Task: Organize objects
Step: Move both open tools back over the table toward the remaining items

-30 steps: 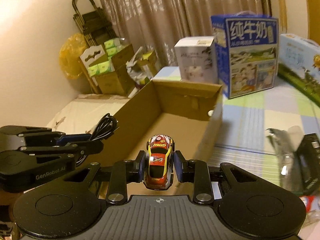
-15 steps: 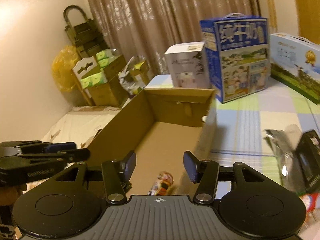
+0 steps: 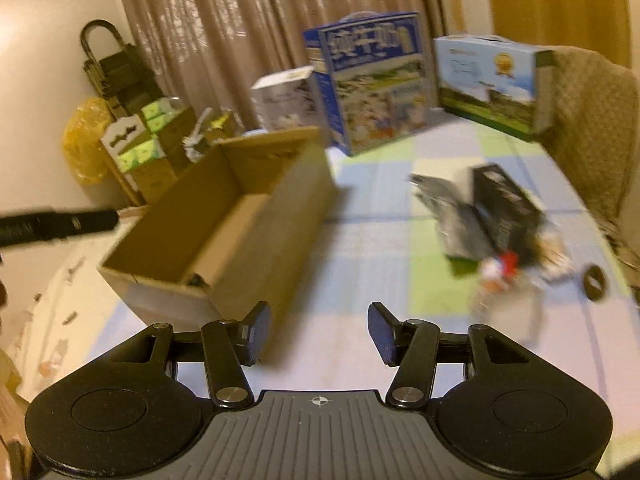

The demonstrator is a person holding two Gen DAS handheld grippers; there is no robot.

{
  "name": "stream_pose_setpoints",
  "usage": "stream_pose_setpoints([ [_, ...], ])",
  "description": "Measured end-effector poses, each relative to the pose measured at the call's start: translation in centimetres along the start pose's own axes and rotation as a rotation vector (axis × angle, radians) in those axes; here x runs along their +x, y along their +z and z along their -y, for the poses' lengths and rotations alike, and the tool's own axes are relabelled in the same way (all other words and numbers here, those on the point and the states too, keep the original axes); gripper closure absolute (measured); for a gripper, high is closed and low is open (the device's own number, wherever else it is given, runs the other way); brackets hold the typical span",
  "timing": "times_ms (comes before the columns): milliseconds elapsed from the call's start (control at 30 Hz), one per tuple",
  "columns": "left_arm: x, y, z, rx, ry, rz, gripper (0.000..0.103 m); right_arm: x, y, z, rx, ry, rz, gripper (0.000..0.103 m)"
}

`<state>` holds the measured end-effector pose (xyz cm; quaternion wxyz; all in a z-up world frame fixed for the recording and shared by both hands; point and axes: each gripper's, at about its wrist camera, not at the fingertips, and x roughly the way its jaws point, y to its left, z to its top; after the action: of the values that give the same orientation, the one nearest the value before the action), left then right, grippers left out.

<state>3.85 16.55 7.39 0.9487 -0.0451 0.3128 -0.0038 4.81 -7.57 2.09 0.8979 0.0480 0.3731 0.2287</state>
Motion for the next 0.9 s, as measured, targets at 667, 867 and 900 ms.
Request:
stream_pose_setpoints([
  [667,2.0,-3.4,11.8,0.088,-0.138,-0.063,0.004,-7.2,-3.5,10.2,0.147,-0.187,0.123,0.049],
  [867,4.2,-3.7,12.9,0.066,-0.139,-0.093,0.001,-6.4,-3.7,11.3,0.144,-0.192,0.132,0.024],
  [900,4.6,-3.7,13.1,0.066,-0.138,-0.098,0.001,-6.2,-3.6,11.5,0.145,-0.191,0.13,0.024],
])
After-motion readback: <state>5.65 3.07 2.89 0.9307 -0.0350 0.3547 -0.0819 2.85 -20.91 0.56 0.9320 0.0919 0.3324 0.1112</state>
